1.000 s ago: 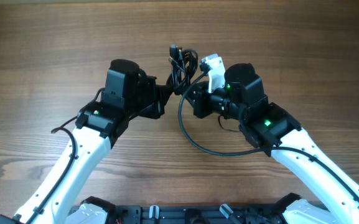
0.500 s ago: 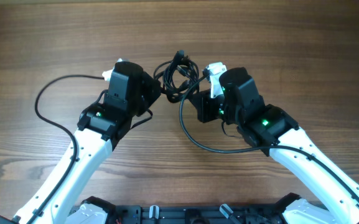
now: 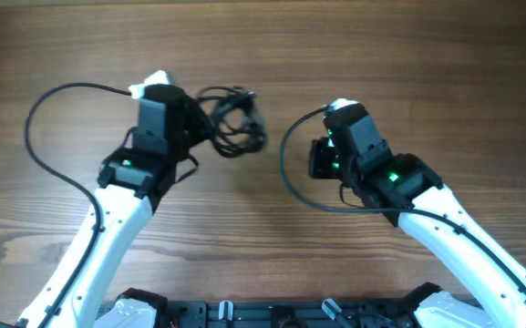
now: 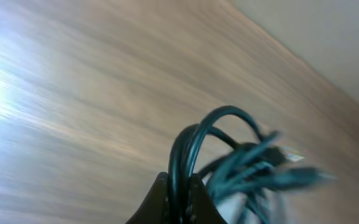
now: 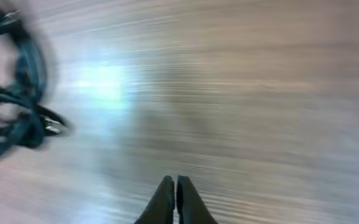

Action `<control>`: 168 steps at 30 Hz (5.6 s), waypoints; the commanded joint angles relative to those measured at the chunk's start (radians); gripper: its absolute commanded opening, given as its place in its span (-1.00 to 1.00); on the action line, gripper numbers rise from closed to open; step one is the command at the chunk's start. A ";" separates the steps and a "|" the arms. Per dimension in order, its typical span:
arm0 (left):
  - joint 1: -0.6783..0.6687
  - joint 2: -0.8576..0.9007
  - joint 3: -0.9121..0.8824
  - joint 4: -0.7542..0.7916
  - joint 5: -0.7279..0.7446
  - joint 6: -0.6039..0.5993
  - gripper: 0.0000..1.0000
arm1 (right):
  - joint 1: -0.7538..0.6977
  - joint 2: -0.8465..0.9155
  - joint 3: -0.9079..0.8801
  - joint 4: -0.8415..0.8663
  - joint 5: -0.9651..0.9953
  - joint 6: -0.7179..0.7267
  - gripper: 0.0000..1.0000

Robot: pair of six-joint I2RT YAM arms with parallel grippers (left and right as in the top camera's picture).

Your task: Untangle cables

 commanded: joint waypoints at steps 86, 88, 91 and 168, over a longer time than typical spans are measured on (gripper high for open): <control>0.095 0.296 0.016 0.072 0.791 0.600 0.49 | -0.333 -0.105 0.174 -0.117 -0.216 -0.182 -0.17; 0.085 0.323 0.016 0.070 0.796 0.617 0.49 | -0.333 -0.105 0.174 -0.120 -0.218 -0.182 -0.17; 0.073 0.333 0.016 0.066 0.796 0.617 0.49 | -0.333 -0.104 0.174 -0.120 -0.234 -0.182 -0.17; -0.049 0.210 0.075 0.085 0.649 0.090 -0.92 | -0.072 0.150 0.174 0.182 -0.417 -0.064 0.51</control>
